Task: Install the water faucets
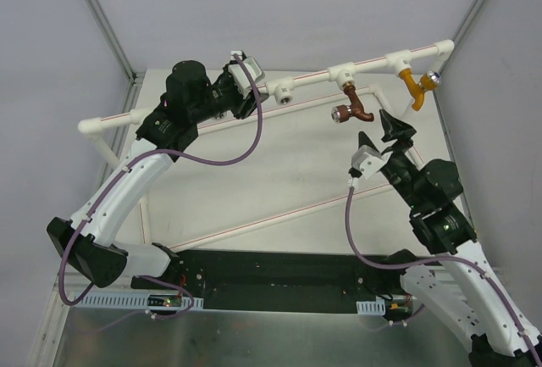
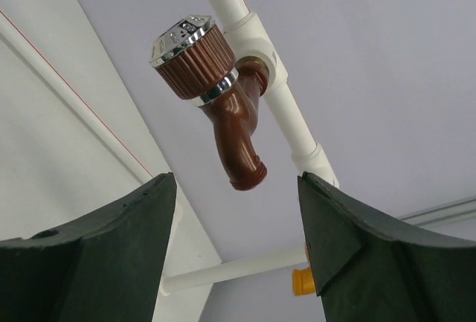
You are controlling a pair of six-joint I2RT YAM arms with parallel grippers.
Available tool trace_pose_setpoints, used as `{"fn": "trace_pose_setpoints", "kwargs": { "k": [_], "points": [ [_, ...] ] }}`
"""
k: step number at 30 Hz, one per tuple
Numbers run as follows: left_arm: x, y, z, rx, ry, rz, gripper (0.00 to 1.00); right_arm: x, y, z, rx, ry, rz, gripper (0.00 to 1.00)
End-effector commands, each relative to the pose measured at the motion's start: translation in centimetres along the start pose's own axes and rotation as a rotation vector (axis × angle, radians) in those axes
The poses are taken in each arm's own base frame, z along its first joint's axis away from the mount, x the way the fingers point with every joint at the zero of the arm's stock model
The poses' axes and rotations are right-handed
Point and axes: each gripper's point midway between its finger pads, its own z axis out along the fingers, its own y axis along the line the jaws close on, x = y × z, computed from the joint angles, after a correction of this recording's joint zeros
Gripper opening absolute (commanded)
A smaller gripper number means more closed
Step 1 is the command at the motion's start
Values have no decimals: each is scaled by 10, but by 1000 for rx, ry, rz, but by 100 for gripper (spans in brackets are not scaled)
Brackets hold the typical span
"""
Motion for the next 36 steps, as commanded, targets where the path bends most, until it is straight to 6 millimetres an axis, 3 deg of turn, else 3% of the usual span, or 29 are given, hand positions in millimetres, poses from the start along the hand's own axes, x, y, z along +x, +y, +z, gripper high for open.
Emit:
{"fn": "trace_pose_setpoints", "kwargs": {
  "k": [1, 16, 25, 36],
  "points": [
    [135, -104, -28, 283, 526, -410, 0, -24, -33, 6, 47, -68, -195, 73],
    [136, -104, -27, 283, 531, -410, 0, -45, -28, 45, 11, -123, -256, 73],
    [134, -104, -28, 279, 525, -405, 0, -30, -10, 70, -53, -62, -314, 73],
    [131, -103, -30, 278, 514, -403, 0, -25, -6, 83, -44, -45, -240, 66]
  ]
}}
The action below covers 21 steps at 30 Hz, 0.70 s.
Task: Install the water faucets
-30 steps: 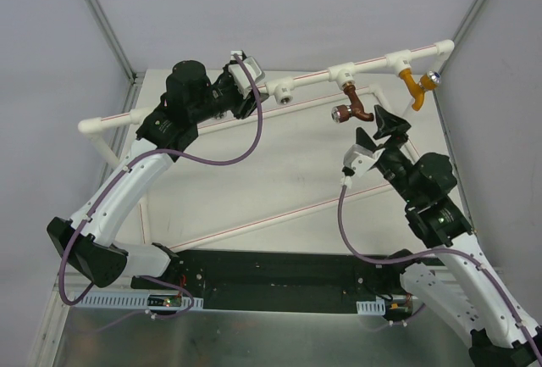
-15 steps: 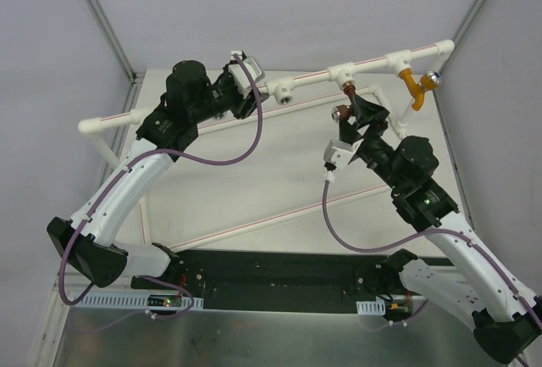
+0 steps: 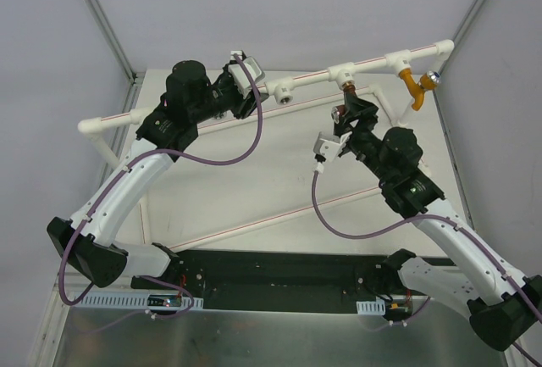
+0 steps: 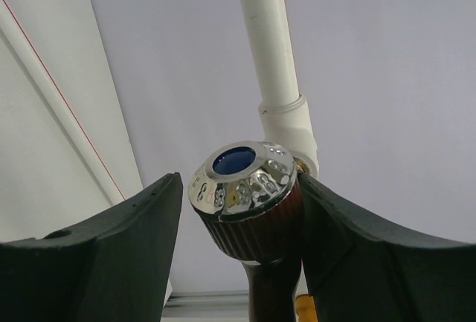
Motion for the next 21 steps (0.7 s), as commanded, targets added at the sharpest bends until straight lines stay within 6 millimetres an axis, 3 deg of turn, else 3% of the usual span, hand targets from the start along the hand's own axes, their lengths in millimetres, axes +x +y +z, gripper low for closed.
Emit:
{"fn": "trace_pose_setpoints", "kwargs": {
  "k": [1, 4, 9, 12, 15, 21],
  "points": [
    [131, -103, -30, 277, 515, -403, 0, -6, -28, 2, 80, -10, 34, 65],
    [131, -104, -30, 279, 515, -403, 0, -6, -27, 6, 87, -10, 60, 58],
    [132, -104, -30, 279, 518, -403, 0, 1, -23, 9, 118, 31, 136, 33],
    [132, -104, -29, 280, 519, -404, 0, 5, -17, 10, 134, 49, 193, 2],
    [133, -104, -29, 281, 522, -406, 0, 7, -12, 10, 165, 50, 273, 0],
    [132, -103, -29, 277, 519, -402, 0, 4, -9, 5, 252, 11, 602, 0]
  ]
}}
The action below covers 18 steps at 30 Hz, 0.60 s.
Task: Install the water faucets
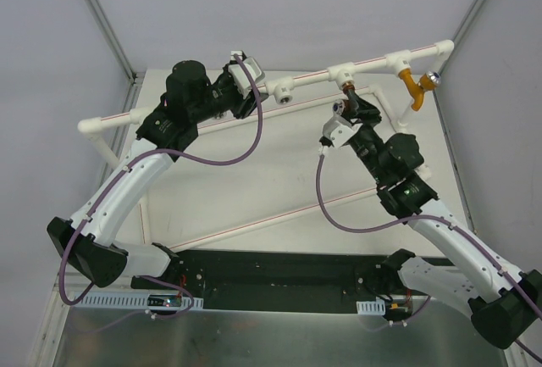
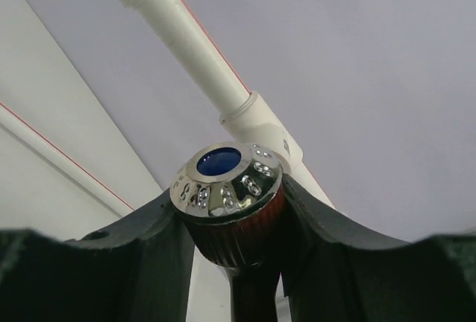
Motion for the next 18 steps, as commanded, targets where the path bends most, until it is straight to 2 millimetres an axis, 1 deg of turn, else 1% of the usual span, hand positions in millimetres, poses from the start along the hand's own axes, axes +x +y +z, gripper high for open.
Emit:
{"fn": "trace_pose_setpoints", "kwargs": {
  "k": [1, 7, 10, 11, 13, 16, 18],
  "points": [
    [132, -105, -30, 283, 519, -409, 0, 5, 9, -2, 89, 11, 394, 0],
    [134, -105, -29, 280, 526, -410, 0, 0, 17, -8, 153, -68, 688, 0],
    [133, -105, -30, 280, 525, -408, 0, 2, 10, -9, 240, -90, 869, 0],
    [134, -105, -30, 281, 527, -409, 0, 5, 7, -10, 280, -78, 955, 0],
    [135, -105, -29, 280, 528, -407, 0, 12, -1, -12, 360, -53, 1070, 0],
    [135, -105, -29, 282, 530, -410, 0, 17, -8, -14, 433, -44, 1206, 0],
    [134, -105, -29, 281, 527, -409, 0, 16, -11, -15, 459, -49, 1307, 0]
  ]
}}
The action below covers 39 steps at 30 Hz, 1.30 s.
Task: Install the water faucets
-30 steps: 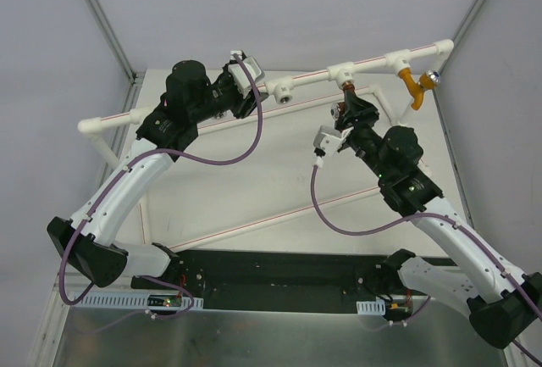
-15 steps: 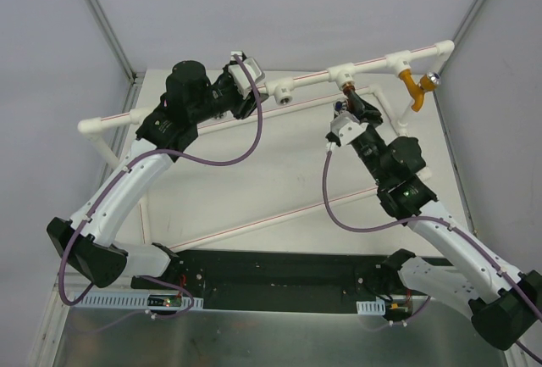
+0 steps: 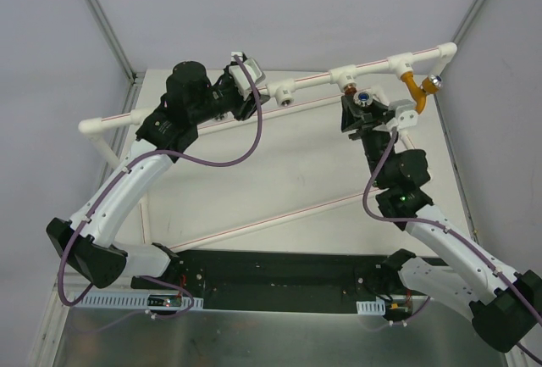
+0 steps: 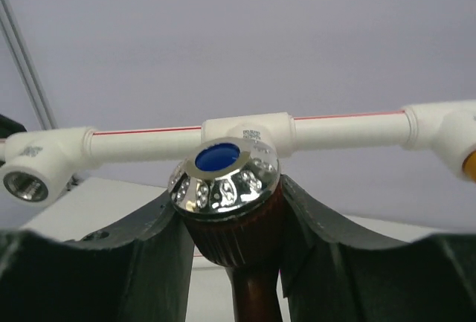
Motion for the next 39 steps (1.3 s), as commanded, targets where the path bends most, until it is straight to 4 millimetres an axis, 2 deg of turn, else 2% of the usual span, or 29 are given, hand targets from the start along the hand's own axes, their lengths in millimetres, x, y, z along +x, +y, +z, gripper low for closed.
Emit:
{"fn": "trace_pose_setpoints", "kwargs": {
  "k": [1, 8, 16, 24, 32, 39],
  "points": [
    [136, -98, -27, 259, 524, -400, 0, 15, -11, -4, 169, 54, 365, 0],
    [135, -97, -28, 251, 522, -395, 0, 13, -20, -3, 324, 84, 680, 0],
    [134, -97, -29, 250, 520, -393, 0, -5, -19, -2, 380, 32, 991, 0],
    [134, -97, -29, 250, 520, -393, 0, -18, -29, -5, 466, -45, 1293, 0],
    [136, -97, -29, 248, 523, -394, 0, -34, -37, -6, 494, -126, 1564, 0],
    [137, -96, -28, 246, 526, -392, 0, -37, -38, -4, 492, -163, 1788, 0]
  ]
}}
